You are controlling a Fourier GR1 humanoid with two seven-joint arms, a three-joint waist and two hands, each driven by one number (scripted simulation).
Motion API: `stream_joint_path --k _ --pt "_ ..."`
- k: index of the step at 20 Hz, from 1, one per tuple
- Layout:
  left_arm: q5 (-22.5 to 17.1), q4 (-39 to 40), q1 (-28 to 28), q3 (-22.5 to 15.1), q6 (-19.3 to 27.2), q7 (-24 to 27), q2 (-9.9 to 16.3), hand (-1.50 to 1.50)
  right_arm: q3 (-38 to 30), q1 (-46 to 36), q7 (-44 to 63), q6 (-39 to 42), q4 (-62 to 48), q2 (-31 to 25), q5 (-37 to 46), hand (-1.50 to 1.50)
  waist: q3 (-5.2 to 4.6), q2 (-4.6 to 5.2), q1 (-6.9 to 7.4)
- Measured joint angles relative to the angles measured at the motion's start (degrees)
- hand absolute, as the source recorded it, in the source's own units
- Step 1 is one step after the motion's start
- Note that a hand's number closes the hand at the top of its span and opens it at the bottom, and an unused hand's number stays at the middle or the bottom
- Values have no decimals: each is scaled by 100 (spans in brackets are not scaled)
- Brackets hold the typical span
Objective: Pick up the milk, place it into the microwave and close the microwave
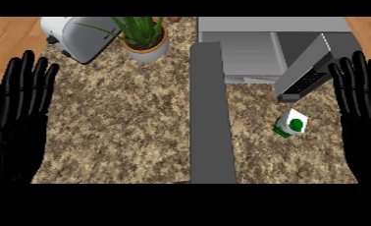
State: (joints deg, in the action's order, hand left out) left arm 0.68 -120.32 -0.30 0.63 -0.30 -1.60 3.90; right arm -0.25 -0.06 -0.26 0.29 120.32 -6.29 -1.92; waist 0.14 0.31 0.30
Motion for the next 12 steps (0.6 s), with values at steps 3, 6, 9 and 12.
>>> stream_joint_path --k 3,6,9,12 --pt "-162 129 -119 166 -96 26 79 -150 140 -84 -139 -250 -225 194 378 -150 -7 -16 -13" --pt "-361 593 -351 407 -252 309 192 -150 149 -357 -147 -700 -396 378 824 -150 -14 -17 -23" --pt "-592 885 -339 564 -266 225 153 -150 405 -493 289 -1030 -437 489 1247 -150 -17 -23 -21" --pt "-798 758 -46 674 -402 195 179 -150 606 -390 499 -1167 -356 561 1457 -150 -16 -30 -17"
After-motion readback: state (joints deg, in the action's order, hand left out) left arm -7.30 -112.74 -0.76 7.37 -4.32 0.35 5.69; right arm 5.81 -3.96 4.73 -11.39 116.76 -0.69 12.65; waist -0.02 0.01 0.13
